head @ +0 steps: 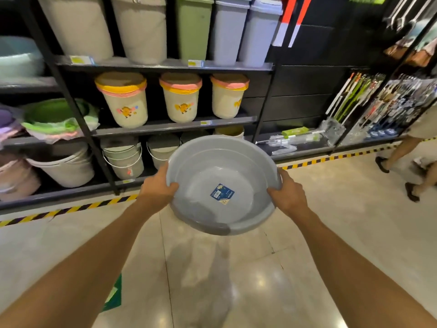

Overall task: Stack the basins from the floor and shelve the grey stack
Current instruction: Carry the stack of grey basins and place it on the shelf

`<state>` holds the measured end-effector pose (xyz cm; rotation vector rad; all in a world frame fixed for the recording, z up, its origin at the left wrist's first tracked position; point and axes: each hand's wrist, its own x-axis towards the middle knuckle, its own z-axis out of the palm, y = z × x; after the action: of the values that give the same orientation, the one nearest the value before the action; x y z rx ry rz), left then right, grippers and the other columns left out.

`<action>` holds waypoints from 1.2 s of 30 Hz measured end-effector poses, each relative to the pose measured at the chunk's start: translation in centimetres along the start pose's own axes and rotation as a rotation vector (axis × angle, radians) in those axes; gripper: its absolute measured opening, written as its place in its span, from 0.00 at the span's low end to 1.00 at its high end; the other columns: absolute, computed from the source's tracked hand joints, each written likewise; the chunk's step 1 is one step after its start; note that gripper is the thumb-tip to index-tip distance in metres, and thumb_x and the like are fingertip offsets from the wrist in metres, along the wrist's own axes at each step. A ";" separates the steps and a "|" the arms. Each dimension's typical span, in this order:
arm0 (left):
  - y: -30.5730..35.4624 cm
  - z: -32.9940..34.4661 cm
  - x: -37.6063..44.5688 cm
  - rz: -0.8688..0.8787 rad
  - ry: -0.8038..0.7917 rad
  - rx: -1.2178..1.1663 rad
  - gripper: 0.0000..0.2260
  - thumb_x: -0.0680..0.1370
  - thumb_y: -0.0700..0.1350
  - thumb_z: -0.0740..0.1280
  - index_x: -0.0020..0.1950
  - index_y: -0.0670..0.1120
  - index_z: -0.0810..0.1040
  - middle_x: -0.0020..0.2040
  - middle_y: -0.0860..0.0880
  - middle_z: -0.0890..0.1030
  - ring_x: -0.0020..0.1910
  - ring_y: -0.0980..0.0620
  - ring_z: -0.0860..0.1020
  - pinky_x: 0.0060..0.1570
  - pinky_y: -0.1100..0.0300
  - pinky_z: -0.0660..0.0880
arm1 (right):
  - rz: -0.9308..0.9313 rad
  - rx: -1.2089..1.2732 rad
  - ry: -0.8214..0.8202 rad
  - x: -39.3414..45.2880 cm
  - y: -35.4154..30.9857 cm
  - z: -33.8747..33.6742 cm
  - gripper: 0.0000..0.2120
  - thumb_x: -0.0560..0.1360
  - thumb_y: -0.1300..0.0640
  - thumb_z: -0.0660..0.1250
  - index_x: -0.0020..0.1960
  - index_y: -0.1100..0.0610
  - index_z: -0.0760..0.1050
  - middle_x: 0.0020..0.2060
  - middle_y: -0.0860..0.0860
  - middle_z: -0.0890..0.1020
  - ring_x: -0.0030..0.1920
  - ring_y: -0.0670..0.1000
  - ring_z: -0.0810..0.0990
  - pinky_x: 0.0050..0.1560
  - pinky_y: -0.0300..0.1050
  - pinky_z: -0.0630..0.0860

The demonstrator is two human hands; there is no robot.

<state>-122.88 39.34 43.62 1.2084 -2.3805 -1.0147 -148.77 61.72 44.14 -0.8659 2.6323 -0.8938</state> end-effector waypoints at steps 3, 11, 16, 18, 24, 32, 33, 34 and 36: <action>-0.3 -1.0 3.8 -0.018 0.027 -0.037 0.28 0.77 0.44 0.63 0.77 0.55 0.62 0.56 0.47 0.79 0.51 0.48 0.74 0.56 0.49 0.71 | -0.017 -0.003 -0.005 4.3 -2.0 1.2 0.30 0.74 0.53 0.71 0.73 0.46 0.64 0.48 0.47 0.76 0.42 0.52 0.77 0.46 0.51 0.78; -1.3 -2.1 12.9 -0.084 0.073 -0.034 0.28 0.80 0.44 0.63 0.79 0.52 0.59 0.59 0.42 0.79 0.50 0.43 0.78 0.48 0.48 0.79 | -0.103 -0.023 -0.068 16.7 -5.4 4.8 0.29 0.73 0.52 0.71 0.72 0.44 0.65 0.50 0.46 0.77 0.45 0.51 0.77 0.44 0.52 0.79; -2.5 -1.3 20.7 -0.146 0.106 0.008 0.30 0.80 0.44 0.62 0.81 0.51 0.56 0.68 0.43 0.76 0.62 0.37 0.76 0.59 0.46 0.75 | -0.163 -0.024 -0.128 26.1 -6.5 8.3 0.29 0.73 0.51 0.70 0.72 0.44 0.65 0.51 0.49 0.80 0.44 0.52 0.76 0.42 0.49 0.77; -2.9 -0.6 24.0 -0.186 0.128 0.026 0.31 0.80 0.44 0.63 0.81 0.51 0.55 0.69 0.43 0.76 0.64 0.37 0.75 0.60 0.46 0.73 | -0.172 -0.034 -0.150 29.9 -6.6 9.6 0.29 0.73 0.51 0.69 0.71 0.43 0.64 0.53 0.51 0.81 0.45 0.53 0.77 0.45 0.54 0.79; -4.0 1.6 32.2 -0.232 0.167 -0.017 0.31 0.78 0.46 0.64 0.79 0.59 0.55 0.63 0.47 0.78 0.56 0.40 0.78 0.51 0.49 0.75 | -0.213 -0.061 -0.253 40.1 -7.6 12.3 0.31 0.73 0.51 0.65 0.73 0.43 0.60 0.53 0.52 0.82 0.48 0.59 0.81 0.48 0.60 0.81; -10.0 6.6 40.9 -0.286 0.141 0.061 0.31 0.79 0.47 0.64 0.78 0.56 0.53 0.54 0.47 0.79 0.45 0.44 0.78 0.46 0.49 0.77 | -0.206 -0.025 -0.310 48.0 -5.3 20.5 0.29 0.76 0.53 0.67 0.73 0.42 0.60 0.56 0.51 0.81 0.47 0.53 0.78 0.49 0.57 0.80; -11.2 7.8 41.7 -0.281 0.144 0.061 0.32 0.79 0.47 0.64 0.79 0.55 0.52 0.52 0.47 0.78 0.44 0.45 0.77 0.45 0.51 0.76 | -0.205 -0.030 -0.302 48.7 -4.6 21.9 0.29 0.76 0.53 0.67 0.73 0.42 0.60 0.56 0.51 0.81 0.46 0.53 0.78 0.49 0.57 0.80; -12.8 9.0 42.5 -0.282 0.147 0.071 0.33 0.79 0.47 0.64 0.80 0.55 0.51 0.51 0.47 0.78 0.43 0.46 0.76 0.43 0.52 0.73 | -0.204 -0.038 -0.299 49.4 -3.8 23.4 0.30 0.76 0.53 0.67 0.73 0.42 0.60 0.56 0.52 0.81 0.47 0.54 0.78 0.49 0.57 0.80; -16.7 11.5 44.0 -0.296 0.180 0.098 0.33 0.79 0.46 0.64 0.80 0.55 0.52 0.52 0.44 0.80 0.44 0.43 0.77 0.44 0.53 0.69 | -0.218 -0.063 -0.323 50.7 -2.1 27.3 0.31 0.74 0.54 0.66 0.74 0.44 0.60 0.56 0.55 0.81 0.49 0.59 0.80 0.51 0.60 0.80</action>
<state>-145.88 3.07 21.10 1.6510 -2.1776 -0.8352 -177.79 16.86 22.64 -1.2186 2.3293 -0.6549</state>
